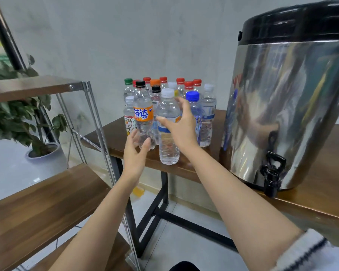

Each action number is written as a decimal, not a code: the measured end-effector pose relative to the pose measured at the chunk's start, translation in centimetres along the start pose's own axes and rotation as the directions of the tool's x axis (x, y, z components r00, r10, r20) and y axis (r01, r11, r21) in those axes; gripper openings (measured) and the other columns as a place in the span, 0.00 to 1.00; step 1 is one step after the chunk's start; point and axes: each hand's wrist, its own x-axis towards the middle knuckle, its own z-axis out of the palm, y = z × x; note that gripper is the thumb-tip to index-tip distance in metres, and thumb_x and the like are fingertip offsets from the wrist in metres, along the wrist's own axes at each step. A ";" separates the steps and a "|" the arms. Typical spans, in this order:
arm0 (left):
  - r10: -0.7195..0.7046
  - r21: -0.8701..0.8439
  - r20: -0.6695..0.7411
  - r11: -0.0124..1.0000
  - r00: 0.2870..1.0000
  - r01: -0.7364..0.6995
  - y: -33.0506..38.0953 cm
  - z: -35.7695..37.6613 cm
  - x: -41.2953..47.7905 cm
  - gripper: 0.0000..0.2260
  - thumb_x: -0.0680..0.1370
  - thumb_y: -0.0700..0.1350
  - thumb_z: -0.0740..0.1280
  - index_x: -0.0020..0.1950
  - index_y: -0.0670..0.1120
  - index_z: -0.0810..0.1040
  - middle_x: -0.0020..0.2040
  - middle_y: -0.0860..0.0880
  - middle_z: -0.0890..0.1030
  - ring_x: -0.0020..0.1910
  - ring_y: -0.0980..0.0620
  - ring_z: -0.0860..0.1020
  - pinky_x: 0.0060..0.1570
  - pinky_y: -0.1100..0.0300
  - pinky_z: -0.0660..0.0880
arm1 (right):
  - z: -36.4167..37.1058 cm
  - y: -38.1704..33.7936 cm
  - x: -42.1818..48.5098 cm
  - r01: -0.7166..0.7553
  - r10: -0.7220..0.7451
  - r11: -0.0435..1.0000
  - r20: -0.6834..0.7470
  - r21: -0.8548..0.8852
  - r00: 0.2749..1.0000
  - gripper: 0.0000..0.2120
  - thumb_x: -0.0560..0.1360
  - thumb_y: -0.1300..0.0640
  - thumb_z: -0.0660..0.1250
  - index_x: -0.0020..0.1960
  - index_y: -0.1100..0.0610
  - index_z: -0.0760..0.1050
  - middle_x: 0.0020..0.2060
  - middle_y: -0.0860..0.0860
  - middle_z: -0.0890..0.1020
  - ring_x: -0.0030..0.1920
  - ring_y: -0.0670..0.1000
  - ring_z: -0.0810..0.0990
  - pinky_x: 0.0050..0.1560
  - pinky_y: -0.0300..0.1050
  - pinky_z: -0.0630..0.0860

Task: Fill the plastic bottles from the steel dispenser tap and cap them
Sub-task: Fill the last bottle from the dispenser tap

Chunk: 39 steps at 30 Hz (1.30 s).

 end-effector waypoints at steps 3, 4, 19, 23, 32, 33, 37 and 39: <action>-0.028 0.123 0.018 0.992 0.999 0.026 -2.0 -0.3 2.5 0.29 0.81 0.55 0.65 0.79 0.55 0.57 0.75 0.49 0.66 0.72 0.48 0.67 0.71 0.44 0.66 | 1.5 1.5 0.7 -0.016 0.016 1.000 0.020 -0.016 1.000 0.35 0.72 0.55 0.76 0.74 0.52 0.64 0.72 0.48 0.70 0.68 0.40 0.65 0.67 0.38 0.64; -0.031 0.157 0.025 0.987 0.999 0.027 -2.5 -0.3 3.2 0.30 0.81 0.55 0.65 0.79 0.55 0.56 0.75 0.49 0.65 0.73 0.48 0.65 0.72 0.43 0.65 | 1.7 1.9 0.7 -0.014 0.015 1.000 0.019 -0.017 1.000 0.36 0.73 0.55 0.76 0.75 0.52 0.63 0.73 0.48 0.68 0.69 0.40 0.64 0.68 0.38 0.64; -0.152 0.726 0.126 0.687 0.980 0.013 -7.4 2.7 6.3 0.32 0.84 0.60 0.46 0.78 0.51 0.28 0.79 0.44 0.32 0.79 0.41 0.39 0.74 0.38 0.35 | 2.1 12.5 -1.9 0.321 -0.272 0.389 0.225 -0.863 0.935 0.45 0.76 0.35 0.50 0.80 0.60 0.36 0.79 0.60 0.53 0.79 0.62 0.48 0.76 0.62 0.48; -0.153 0.738 0.168 0.675 0.974 -0.021 -7.9 2.1 6.4 0.32 0.84 0.59 0.47 0.78 0.52 0.29 0.80 0.44 0.33 0.79 0.39 0.40 0.74 0.38 0.36 | 2.8 12.3 -1.5 0.287 -0.184 0.266 0.244 -0.920 0.952 0.46 0.75 0.36 0.53 0.79 0.61 0.35 0.79 0.60 0.54 0.79 0.62 0.48 0.76 0.65 0.46; -0.174 0.704 0.240 0.708 0.955 -0.048 -5.3 -0.3 5.3 0.27 0.85 0.57 0.49 0.81 0.56 0.42 0.82 0.45 0.48 0.79 0.38 0.48 0.74 0.35 0.42 | 1.4 7.9 -2.2 0.292 0.009 0.378 0.318 -0.879 0.948 0.44 0.80 0.42 0.62 0.78 0.57 0.34 0.80 0.55 0.47 0.78 0.59 0.37 0.77 0.57 0.40; -0.160 0.697 0.249 0.714 0.955 -0.062 -4.8 -0.6 5.1 0.26 0.85 0.56 0.50 0.81 0.55 0.45 0.82 0.45 0.50 0.79 0.38 0.49 0.74 0.35 0.44 | 1.1 7.1 -2.3 0.284 0.020 0.408 0.320 -0.867 0.947 0.42 0.81 0.43 0.61 0.79 0.56 0.35 0.80 0.54 0.47 0.79 0.58 0.37 0.77 0.56 0.40; -0.007 0.658 0.257 0.734 0.966 -0.170 -2.4 -1.6 5.0 0.24 0.84 0.55 0.55 0.80 0.52 0.57 0.77 0.44 0.63 0.74 0.38 0.63 0.73 0.35 0.57 | 0.4 3.1 -2.1 0.283 -0.014 0.525 0.324 -0.803 0.946 0.36 0.82 0.48 0.62 0.81 0.54 0.46 0.80 0.53 0.53 0.80 0.59 0.48 0.77 0.56 0.56; 0.123 0.617 0.230 0.749 0.965 -0.242 -0.1 -1.8 5.3 0.24 0.83 0.53 0.59 0.78 0.49 0.61 0.74 0.45 0.68 0.70 0.41 0.69 0.70 0.39 0.64 | 0.1 1.4 -1.1 0.292 -0.066 0.568 0.311 -0.770 0.948 0.34 0.81 0.51 0.64 0.80 0.54 0.50 0.79 0.54 0.57 0.78 0.58 0.56 0.73 0.54 0.64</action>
